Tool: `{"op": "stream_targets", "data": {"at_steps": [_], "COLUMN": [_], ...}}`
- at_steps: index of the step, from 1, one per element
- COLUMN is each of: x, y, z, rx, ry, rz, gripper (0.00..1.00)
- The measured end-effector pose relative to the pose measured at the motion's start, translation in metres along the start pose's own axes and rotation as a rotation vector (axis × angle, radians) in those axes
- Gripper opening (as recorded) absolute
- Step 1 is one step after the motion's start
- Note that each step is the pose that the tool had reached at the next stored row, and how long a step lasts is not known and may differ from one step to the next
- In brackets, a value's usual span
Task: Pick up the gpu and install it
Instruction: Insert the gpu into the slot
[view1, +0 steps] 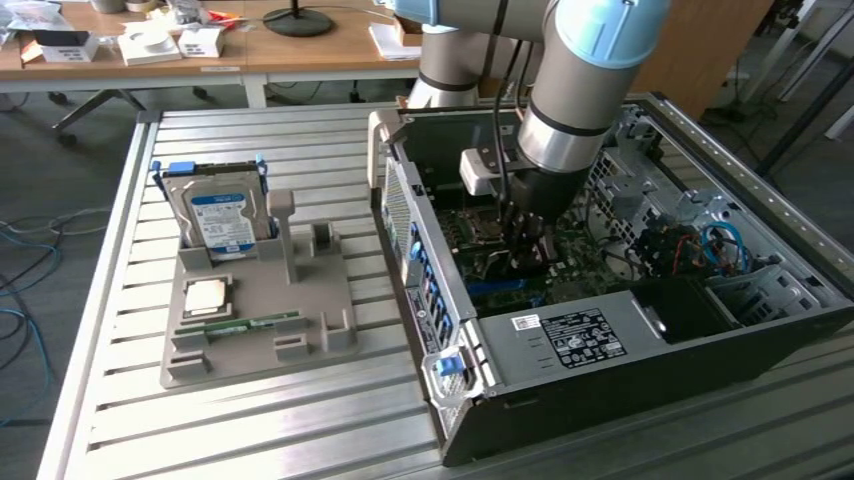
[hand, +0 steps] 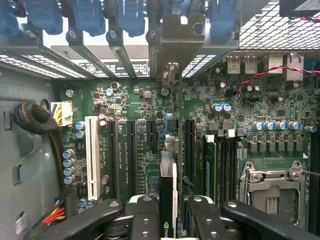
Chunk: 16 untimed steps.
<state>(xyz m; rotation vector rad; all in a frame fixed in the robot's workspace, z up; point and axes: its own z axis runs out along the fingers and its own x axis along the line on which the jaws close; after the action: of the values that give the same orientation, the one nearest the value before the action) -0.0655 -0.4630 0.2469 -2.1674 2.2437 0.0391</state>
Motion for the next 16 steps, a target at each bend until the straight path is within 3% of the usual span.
{"op": "stream_targets", "data": {"at_steps": [3, 12, 16], "x": [0.0000, 0.0001, 0.0001], "y": [0.0001, 0.0016, 0.0029], "z": [0.0000, 0.0000, 0.0005], "rx": [0.0047, 0.0086, 0.0169], "ry": [-0.0002, -0.0002, -0.0004], "rz": [-0.001, -0.001, -0.002], "gripper": [0.27, 0.27, 0.27]}}
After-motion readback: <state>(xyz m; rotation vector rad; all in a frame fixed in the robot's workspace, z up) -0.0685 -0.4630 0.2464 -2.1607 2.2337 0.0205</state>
